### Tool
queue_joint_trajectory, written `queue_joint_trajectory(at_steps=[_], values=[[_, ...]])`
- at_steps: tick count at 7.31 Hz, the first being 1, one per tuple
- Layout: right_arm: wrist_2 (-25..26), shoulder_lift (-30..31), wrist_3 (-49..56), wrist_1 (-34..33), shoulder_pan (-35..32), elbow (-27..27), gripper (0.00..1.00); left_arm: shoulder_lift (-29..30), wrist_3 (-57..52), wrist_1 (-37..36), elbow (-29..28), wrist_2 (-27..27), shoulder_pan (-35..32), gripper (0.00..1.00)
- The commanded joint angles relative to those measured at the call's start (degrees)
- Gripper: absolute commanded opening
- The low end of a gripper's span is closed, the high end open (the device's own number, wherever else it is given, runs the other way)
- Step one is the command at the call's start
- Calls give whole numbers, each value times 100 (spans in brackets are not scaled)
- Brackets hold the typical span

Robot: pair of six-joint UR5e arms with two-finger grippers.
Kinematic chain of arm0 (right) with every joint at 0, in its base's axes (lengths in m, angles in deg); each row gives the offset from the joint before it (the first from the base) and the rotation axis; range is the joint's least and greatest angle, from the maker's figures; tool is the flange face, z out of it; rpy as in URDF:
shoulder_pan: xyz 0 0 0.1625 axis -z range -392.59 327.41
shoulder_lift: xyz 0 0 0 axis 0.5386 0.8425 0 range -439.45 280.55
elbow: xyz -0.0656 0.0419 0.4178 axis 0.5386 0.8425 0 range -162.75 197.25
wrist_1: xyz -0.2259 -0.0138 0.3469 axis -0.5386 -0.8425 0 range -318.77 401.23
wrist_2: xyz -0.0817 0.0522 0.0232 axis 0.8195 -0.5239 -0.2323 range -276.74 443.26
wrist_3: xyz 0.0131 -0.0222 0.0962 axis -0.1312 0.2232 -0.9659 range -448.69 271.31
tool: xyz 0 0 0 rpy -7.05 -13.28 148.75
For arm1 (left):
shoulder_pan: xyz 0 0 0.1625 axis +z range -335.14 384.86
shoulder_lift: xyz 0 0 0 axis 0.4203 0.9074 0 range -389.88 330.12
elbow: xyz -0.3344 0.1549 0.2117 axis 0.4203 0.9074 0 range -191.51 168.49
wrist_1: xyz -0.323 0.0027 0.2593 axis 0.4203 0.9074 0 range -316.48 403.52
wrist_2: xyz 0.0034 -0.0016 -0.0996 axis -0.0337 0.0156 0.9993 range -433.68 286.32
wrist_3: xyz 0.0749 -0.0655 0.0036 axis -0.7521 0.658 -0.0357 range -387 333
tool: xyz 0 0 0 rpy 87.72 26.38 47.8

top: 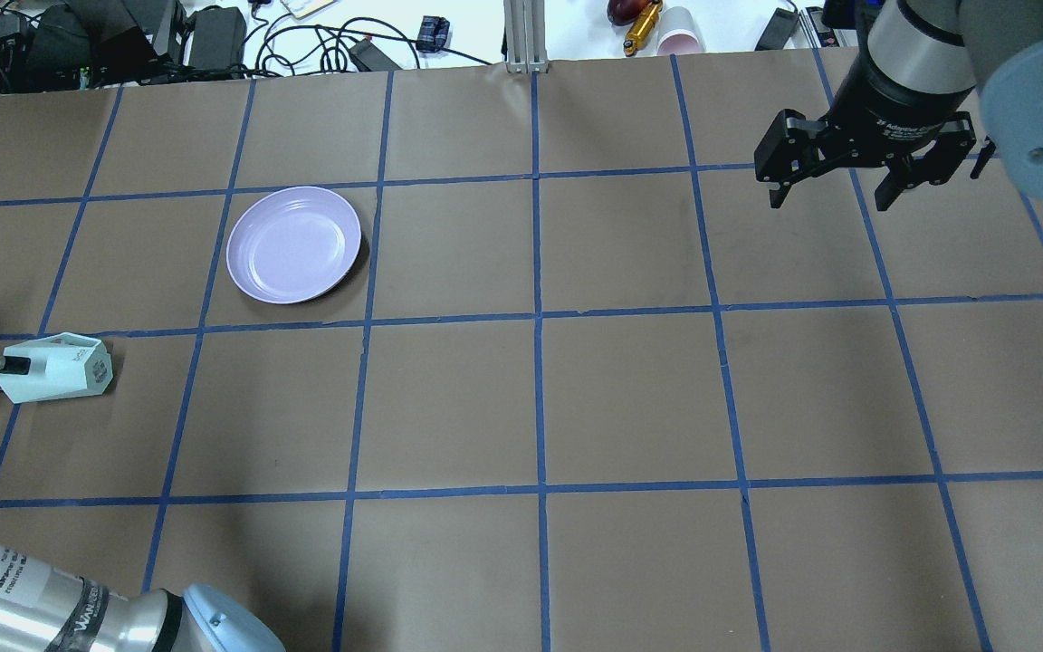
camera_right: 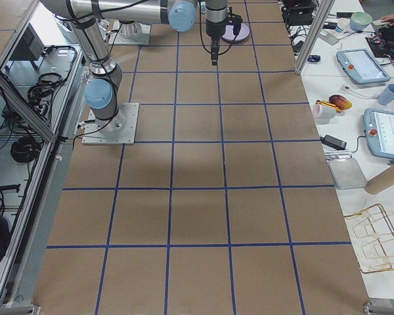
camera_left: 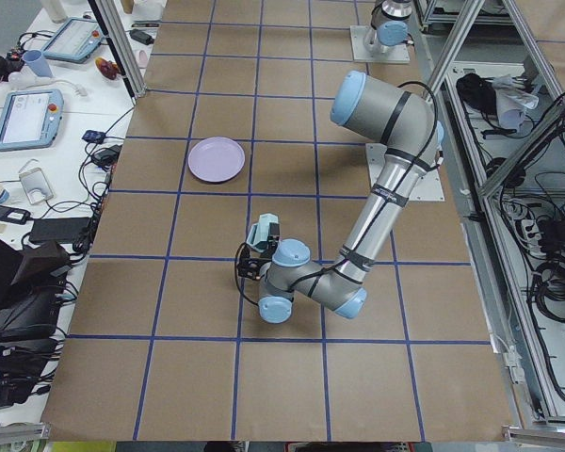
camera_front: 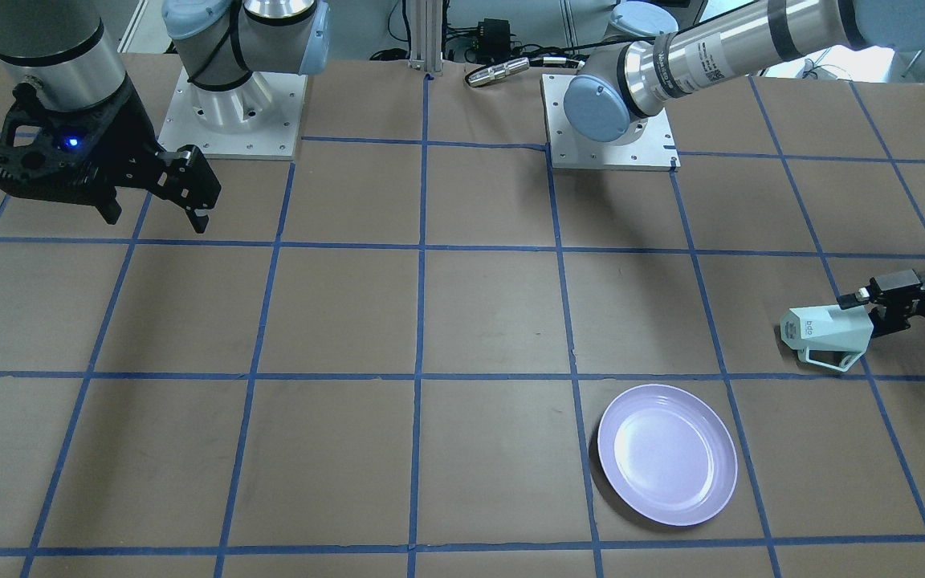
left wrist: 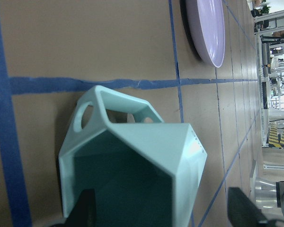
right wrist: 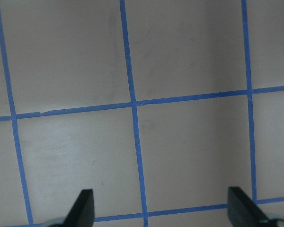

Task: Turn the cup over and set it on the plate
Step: 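Close the left gripper on the mug body and tilt it upright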

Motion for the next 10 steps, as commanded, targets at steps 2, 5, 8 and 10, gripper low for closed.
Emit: queue_joint_trajectory(at_steps=[2, 5, 8, 10], values=[[0, -3, 0, 0, 0, 0, 100, 14, -165, 294, 9, 126, -178, 97], [0, 6, 0, 0, 0, 0, 100, 23, -201, 294, 9, 161, -223, 97], [0, -3, 0, 0, 0, 0, 100, 14, -297, 259, 9, 169, -223, 64], [0, 6, 0, 0, 0, 0, 100, 14, -307, 241, 9, 170, -223, 26]])
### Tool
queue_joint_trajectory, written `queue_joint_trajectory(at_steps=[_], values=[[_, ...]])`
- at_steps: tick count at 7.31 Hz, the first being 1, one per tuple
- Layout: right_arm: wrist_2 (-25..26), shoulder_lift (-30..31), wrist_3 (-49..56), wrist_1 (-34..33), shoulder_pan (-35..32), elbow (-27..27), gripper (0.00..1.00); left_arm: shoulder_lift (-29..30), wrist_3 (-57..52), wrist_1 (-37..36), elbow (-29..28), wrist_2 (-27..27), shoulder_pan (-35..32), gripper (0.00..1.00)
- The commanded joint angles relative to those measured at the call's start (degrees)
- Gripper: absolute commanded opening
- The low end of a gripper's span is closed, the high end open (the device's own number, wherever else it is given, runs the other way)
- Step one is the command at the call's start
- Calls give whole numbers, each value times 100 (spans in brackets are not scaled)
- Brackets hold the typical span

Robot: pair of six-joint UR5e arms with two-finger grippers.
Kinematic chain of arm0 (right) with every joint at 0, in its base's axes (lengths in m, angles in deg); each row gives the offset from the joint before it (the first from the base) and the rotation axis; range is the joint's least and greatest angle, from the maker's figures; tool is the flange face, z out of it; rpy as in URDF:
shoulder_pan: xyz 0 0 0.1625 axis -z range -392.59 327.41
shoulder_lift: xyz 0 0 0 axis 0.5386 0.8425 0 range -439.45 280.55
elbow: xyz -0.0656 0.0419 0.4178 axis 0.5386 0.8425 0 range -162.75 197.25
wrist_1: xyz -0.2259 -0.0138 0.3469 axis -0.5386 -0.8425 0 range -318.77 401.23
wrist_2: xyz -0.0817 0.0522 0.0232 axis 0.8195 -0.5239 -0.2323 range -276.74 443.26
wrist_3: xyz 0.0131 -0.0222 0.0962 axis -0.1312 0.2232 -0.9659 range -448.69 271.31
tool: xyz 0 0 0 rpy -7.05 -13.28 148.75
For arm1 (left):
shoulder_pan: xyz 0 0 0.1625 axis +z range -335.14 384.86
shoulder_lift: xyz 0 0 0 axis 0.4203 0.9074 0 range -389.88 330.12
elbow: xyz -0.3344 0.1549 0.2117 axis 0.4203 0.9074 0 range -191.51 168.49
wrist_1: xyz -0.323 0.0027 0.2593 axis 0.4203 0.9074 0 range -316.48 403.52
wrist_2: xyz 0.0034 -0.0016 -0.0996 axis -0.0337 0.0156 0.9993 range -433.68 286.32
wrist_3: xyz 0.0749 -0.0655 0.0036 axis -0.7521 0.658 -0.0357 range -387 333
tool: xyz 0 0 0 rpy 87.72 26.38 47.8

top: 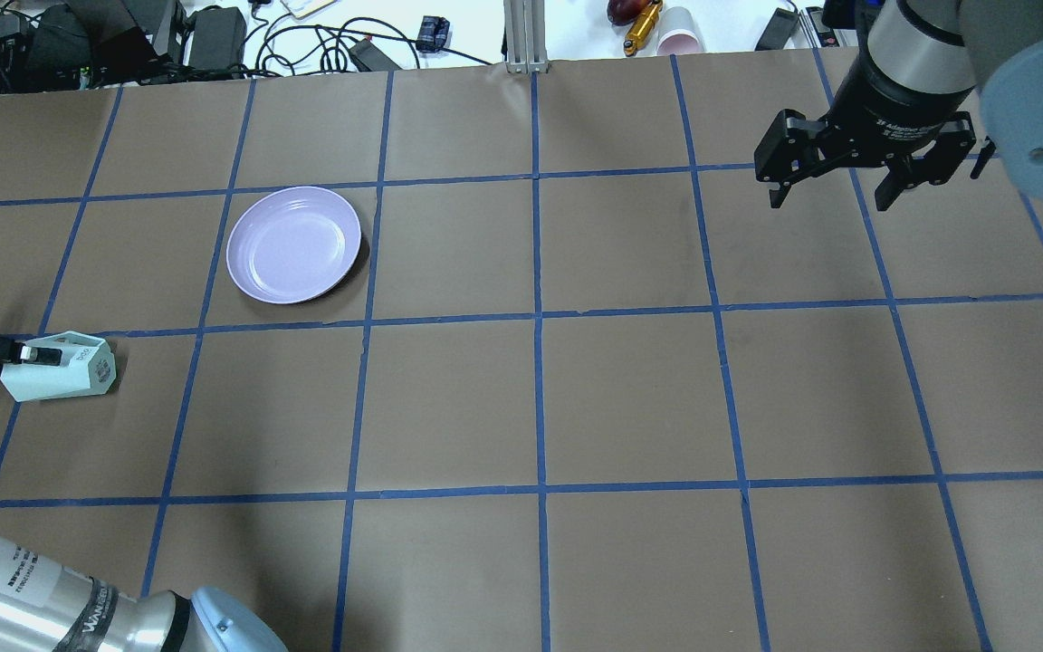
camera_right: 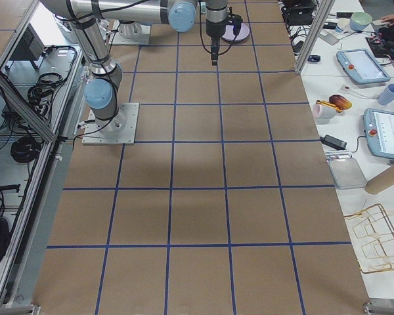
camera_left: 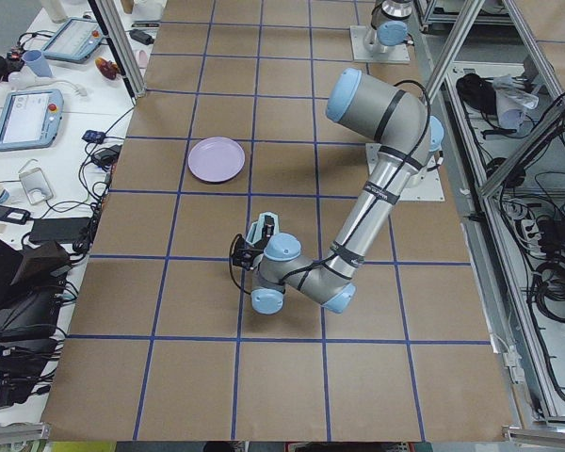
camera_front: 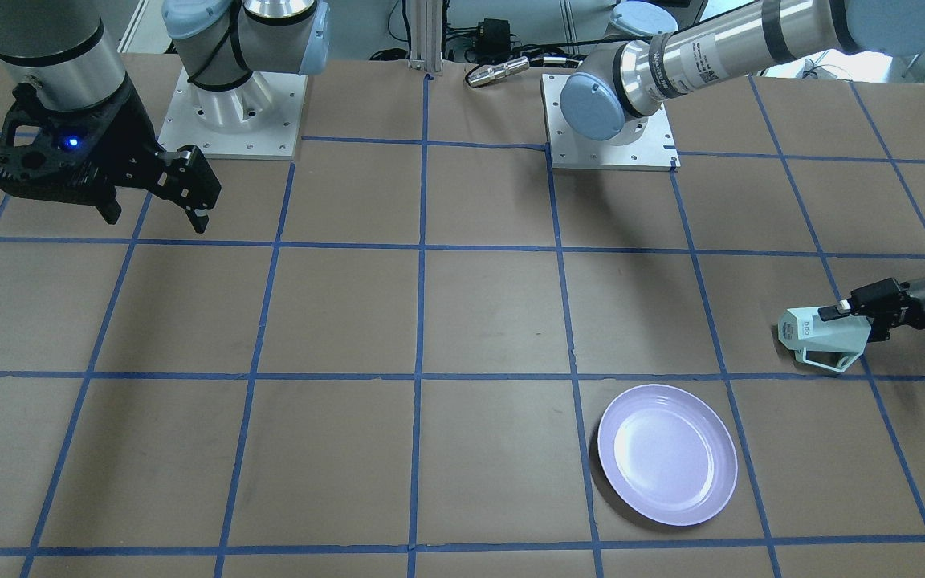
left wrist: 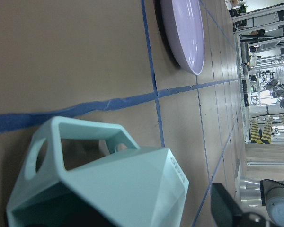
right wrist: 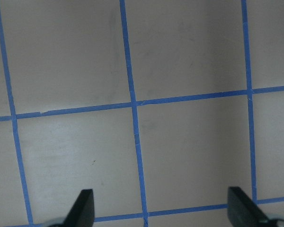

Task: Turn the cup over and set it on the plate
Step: 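Close the left gripper on the mug body and tilt it upright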

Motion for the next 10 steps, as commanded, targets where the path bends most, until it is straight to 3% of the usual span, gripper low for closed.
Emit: queue_joint_trajectory(at_steps=[1, 4, 10], values=[[0, -5, 0, 0, 0, 0, 100, -1, -3, -4, -9, 10, 0, 17], [-9, 4, 0, 0, 0, 0, 100, -88, 84, 5, -9, 80, 0, 0], [0, 4, 0, 0, 0, 0, 100, -273, 287, 49, 17, 238, -9, 0]])
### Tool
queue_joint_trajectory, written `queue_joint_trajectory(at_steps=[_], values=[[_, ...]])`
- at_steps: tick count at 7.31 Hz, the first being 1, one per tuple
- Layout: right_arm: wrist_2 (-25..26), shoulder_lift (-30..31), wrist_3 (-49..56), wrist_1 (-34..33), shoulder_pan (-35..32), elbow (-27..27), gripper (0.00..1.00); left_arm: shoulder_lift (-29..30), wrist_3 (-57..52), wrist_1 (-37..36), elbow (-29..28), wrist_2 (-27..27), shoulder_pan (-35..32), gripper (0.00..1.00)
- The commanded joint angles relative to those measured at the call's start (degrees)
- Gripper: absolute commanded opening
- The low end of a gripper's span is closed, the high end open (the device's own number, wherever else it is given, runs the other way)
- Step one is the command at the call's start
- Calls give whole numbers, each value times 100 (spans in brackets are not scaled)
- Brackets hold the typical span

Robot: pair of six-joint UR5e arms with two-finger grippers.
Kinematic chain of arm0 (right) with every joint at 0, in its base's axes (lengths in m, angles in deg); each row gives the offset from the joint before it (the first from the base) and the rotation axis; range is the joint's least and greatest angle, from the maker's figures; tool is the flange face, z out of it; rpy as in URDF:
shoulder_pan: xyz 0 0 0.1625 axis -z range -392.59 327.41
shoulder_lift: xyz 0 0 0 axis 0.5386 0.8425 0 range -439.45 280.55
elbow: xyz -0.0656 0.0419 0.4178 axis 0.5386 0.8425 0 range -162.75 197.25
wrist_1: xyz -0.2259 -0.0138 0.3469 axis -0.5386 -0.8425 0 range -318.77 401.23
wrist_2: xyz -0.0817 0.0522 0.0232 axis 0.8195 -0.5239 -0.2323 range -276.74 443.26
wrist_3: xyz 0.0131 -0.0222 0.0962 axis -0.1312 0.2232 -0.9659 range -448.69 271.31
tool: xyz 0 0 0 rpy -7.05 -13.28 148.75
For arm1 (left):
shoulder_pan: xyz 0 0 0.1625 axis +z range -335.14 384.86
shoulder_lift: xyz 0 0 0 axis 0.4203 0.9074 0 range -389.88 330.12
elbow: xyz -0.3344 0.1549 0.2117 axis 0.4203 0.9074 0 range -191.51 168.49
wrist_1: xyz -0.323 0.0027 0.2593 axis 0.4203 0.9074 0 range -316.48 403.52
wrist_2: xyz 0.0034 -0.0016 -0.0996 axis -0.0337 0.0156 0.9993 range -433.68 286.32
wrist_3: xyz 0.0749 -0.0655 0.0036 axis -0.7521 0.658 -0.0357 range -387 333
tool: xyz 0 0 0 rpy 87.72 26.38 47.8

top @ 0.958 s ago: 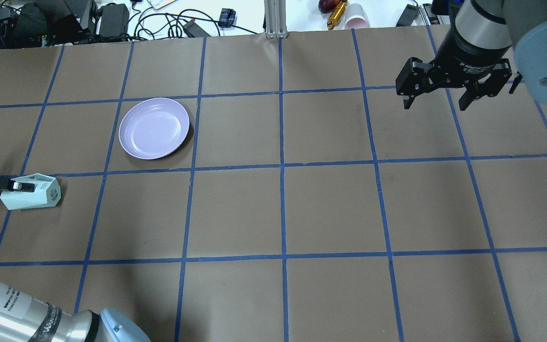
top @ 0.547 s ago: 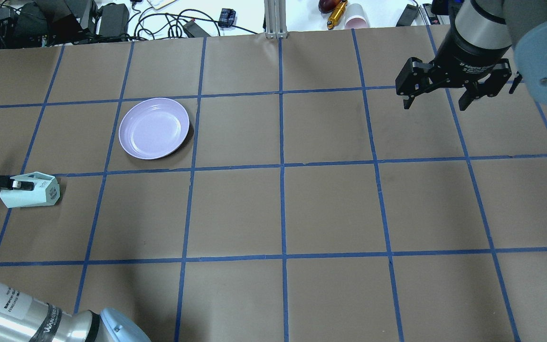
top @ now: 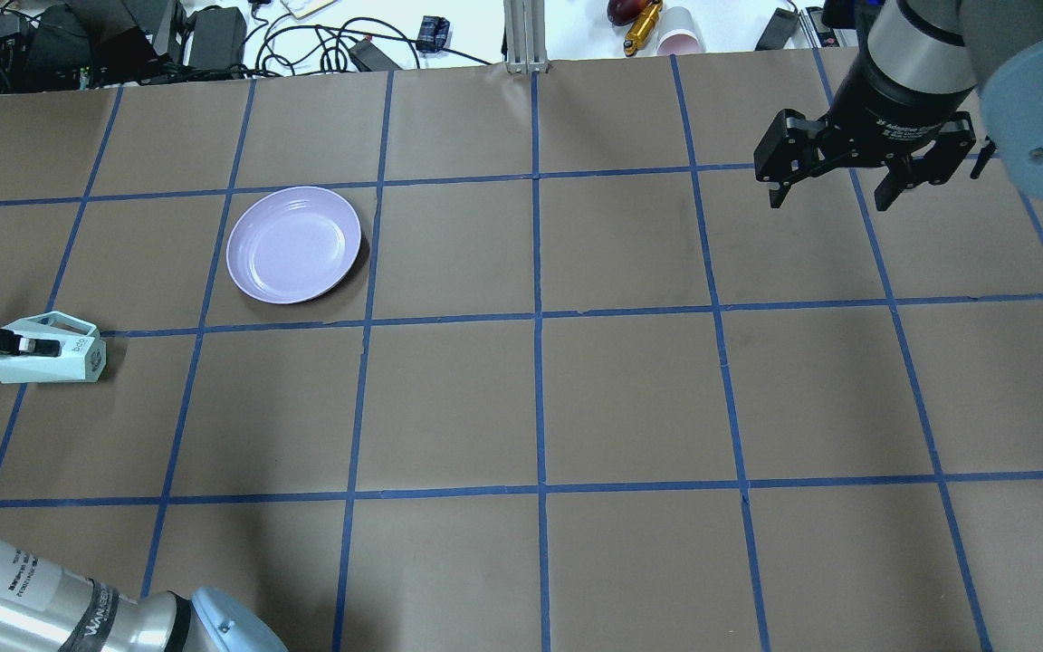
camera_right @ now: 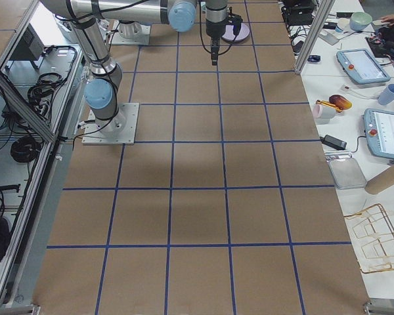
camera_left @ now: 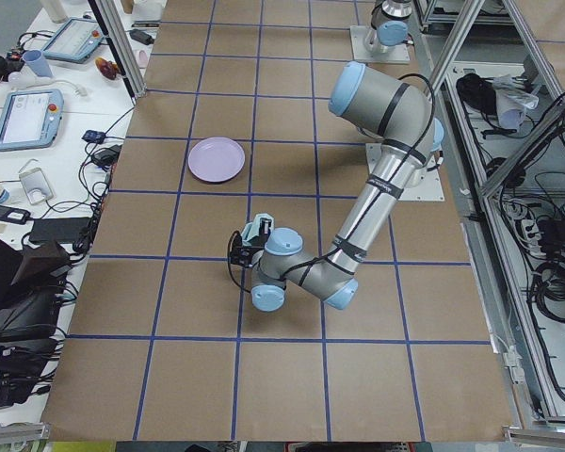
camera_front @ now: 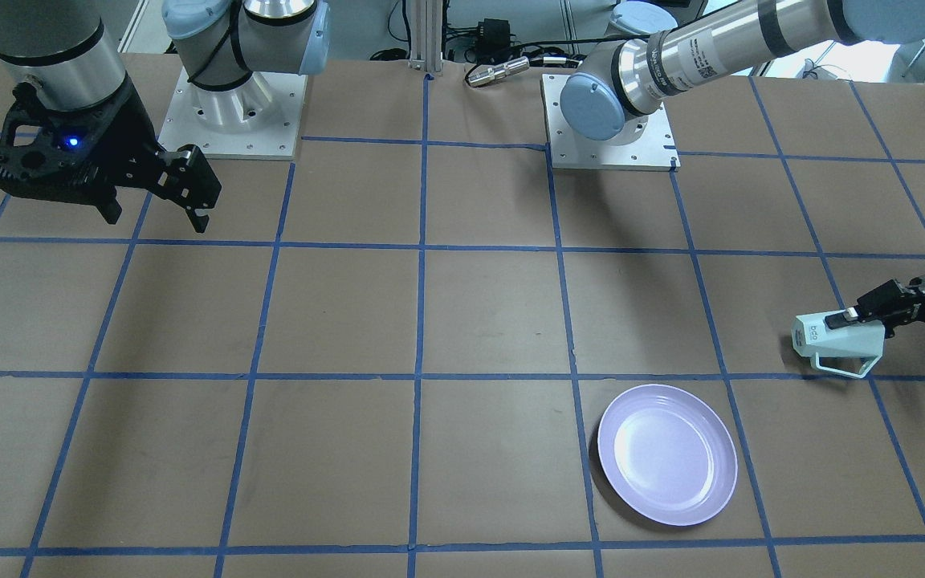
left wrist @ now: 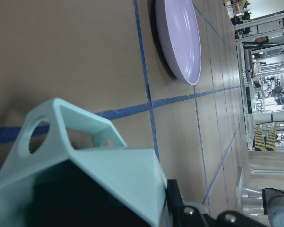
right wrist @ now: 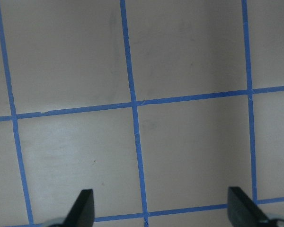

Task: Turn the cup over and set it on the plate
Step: 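Close the left gripper on the mug body and tilt it upright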

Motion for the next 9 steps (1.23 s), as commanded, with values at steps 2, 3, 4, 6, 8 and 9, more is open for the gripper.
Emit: queue_joint_trajectory(at_steps=[2, 3, 4, 6, 8, 9], values=[[6, 3, 0, 0, 0, 0, 100, -151, 168, 20, 8, 138, -7, 0], [6, 3, 0, 0, 0, 0, 100, -247, 378, 20, 8, 199, -16, 0], [6, 3, 0, 0, 0, 0, 100, -361, 511, 20, 25, 199, -86, 0], [6, -6, 0, 0, 0, 0, 100, -660, 792, 11, 43, 165, -323, 0], [6, -6, 0, 0, 0, 0, 100, -915, 1082, 11, 69, 138, -437, 0], [-2, 3, 0, 0, 0, 0, 100, -1064, 1153, 11, 96, 121, -586, 0]])
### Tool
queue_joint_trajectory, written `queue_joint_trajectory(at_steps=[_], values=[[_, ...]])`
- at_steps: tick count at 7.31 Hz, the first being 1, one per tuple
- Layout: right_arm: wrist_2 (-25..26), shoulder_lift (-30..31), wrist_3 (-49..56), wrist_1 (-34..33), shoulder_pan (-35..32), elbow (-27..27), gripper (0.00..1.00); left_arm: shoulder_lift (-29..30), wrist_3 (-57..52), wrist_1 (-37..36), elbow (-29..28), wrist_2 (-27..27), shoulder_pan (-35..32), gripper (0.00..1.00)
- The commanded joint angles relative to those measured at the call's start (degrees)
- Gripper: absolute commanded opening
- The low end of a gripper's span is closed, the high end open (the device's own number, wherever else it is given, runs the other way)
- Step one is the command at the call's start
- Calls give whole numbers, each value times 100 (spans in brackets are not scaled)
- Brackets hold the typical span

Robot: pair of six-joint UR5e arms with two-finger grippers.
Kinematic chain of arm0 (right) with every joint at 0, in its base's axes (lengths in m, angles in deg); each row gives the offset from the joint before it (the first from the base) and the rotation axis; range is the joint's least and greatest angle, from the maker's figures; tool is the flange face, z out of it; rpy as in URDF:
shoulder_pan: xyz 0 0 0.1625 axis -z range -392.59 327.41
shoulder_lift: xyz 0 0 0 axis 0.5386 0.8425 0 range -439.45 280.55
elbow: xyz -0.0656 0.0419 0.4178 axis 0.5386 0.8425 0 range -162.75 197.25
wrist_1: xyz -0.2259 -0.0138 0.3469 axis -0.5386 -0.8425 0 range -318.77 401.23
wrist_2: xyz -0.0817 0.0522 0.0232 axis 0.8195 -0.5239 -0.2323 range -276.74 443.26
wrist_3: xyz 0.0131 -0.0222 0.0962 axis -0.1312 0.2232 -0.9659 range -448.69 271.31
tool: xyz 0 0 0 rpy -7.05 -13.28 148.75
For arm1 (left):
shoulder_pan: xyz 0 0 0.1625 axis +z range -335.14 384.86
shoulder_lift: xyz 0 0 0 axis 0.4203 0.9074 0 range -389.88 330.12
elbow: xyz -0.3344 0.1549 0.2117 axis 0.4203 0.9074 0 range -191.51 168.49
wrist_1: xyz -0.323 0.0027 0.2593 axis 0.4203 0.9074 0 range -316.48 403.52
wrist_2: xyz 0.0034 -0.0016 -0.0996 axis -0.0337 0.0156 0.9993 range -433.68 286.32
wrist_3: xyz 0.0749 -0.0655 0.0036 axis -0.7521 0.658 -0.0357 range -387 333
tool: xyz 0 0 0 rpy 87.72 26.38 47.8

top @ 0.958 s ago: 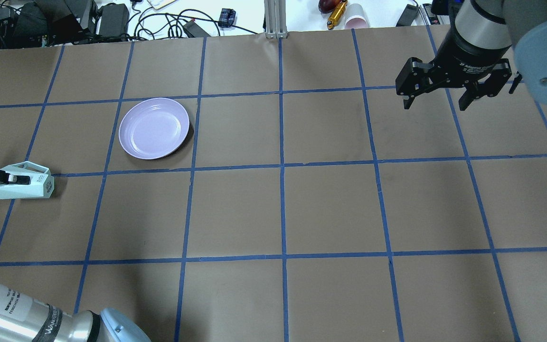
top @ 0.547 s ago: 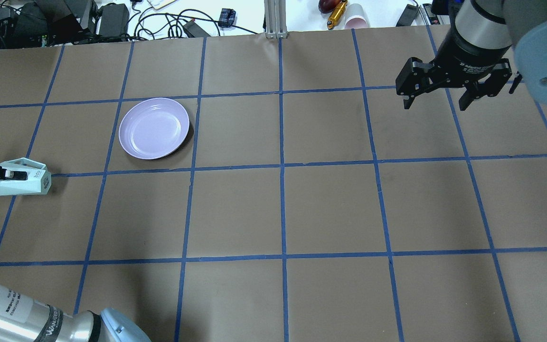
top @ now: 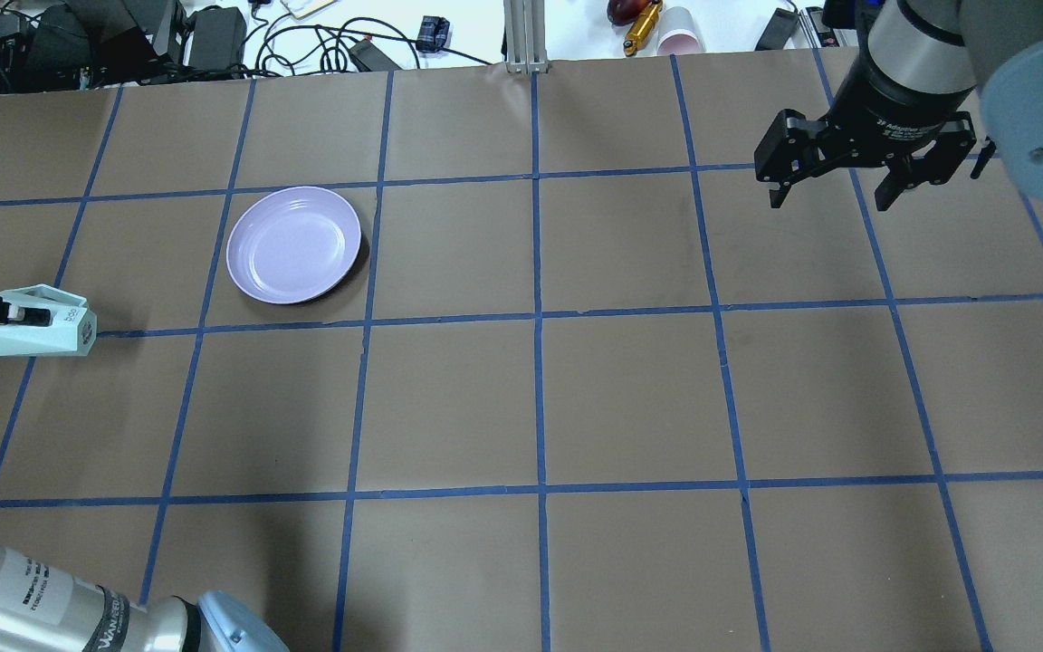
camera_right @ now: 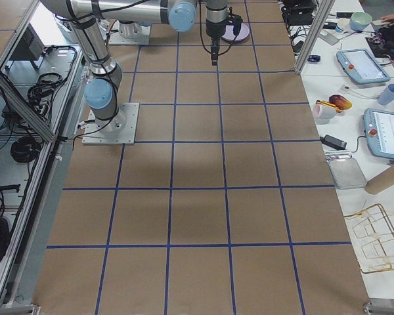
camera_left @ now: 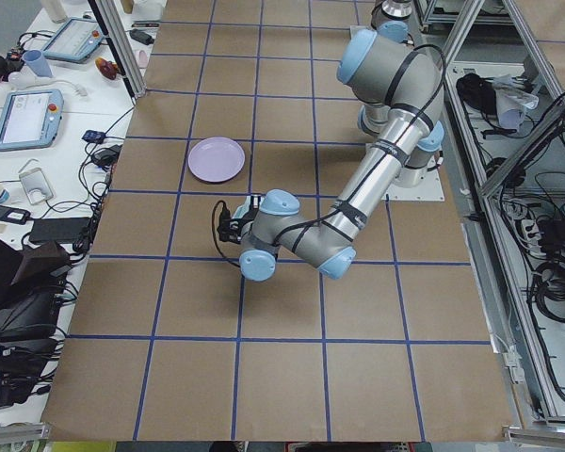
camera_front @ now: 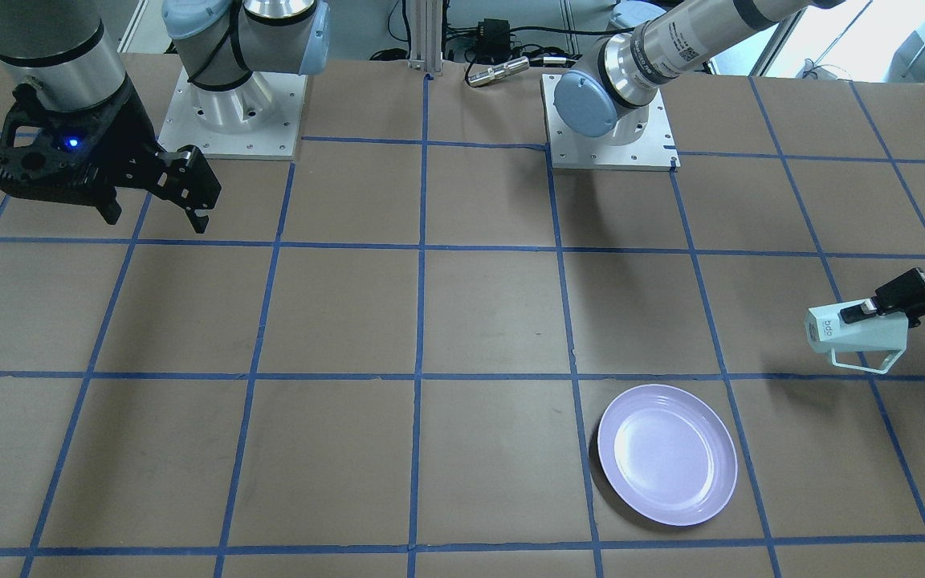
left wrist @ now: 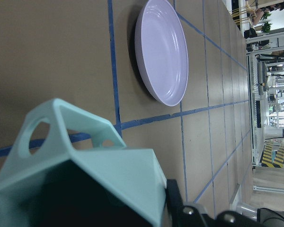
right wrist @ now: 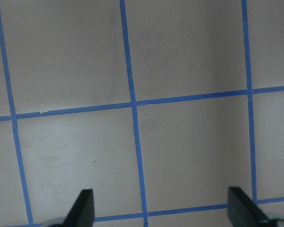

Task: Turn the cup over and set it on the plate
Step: 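Lift the mug with the left gripper and carry it over the plate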

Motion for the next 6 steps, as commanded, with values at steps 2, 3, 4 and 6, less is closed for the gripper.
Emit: queue_joint_trajectory(at_steps=[2, 3, 4, 6], values=[[-7, 6, 0, 0, 0, 0, 100, -488, 371, -132, 34, -99, -472, 0], [2, -2, 0, 0, 0, 0, 100, -620, 624, -237, 34, -221, -604, 0], [-7, 6, 0, 0, 0, 0, 100, -752, 861, -308, 34, -222, -754, 0], [2, -2, 0, 0, 0, 0, 100, -964, 1571, -439, 25, -231, -1009, 0]])
